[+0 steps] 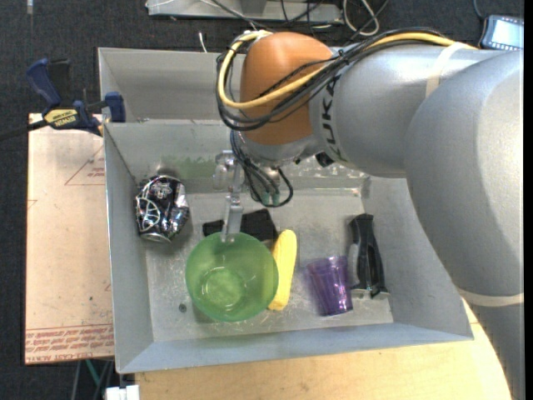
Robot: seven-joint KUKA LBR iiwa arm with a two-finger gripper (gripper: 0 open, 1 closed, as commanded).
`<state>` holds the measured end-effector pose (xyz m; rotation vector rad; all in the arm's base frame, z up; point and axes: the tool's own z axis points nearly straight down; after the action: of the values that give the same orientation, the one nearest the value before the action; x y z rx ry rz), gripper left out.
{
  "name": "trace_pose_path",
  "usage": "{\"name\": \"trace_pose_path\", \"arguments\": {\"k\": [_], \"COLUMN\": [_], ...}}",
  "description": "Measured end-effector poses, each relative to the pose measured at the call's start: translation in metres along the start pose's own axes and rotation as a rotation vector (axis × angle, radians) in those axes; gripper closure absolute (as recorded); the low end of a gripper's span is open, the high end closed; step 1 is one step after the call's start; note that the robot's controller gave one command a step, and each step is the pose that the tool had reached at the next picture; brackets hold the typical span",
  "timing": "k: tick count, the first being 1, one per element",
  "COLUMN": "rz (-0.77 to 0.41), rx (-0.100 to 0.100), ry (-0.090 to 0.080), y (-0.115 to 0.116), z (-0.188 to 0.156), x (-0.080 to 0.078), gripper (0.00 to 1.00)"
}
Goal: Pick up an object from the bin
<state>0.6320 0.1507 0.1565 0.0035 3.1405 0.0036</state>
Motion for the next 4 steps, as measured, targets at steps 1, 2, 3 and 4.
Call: {"name": "trace_pose_path", "arguments": {"k": [1, 2, 3, 4], "rz": [0.000, -0.232, -0.147, -0.536], "rx": [0.000, 0.005, 0.001, -0.006], "ry": [0.000, 0.004, -0.002, -0.013], "y": [0.000, 0.078, 0.017, 0.047], "z": [0.000, 0.075, 0.070, 0.080], "x": [0.000, 0.010, 0.056, 0.039], "gripper": [0.00, 0.00, 0.00, 1.00]}}
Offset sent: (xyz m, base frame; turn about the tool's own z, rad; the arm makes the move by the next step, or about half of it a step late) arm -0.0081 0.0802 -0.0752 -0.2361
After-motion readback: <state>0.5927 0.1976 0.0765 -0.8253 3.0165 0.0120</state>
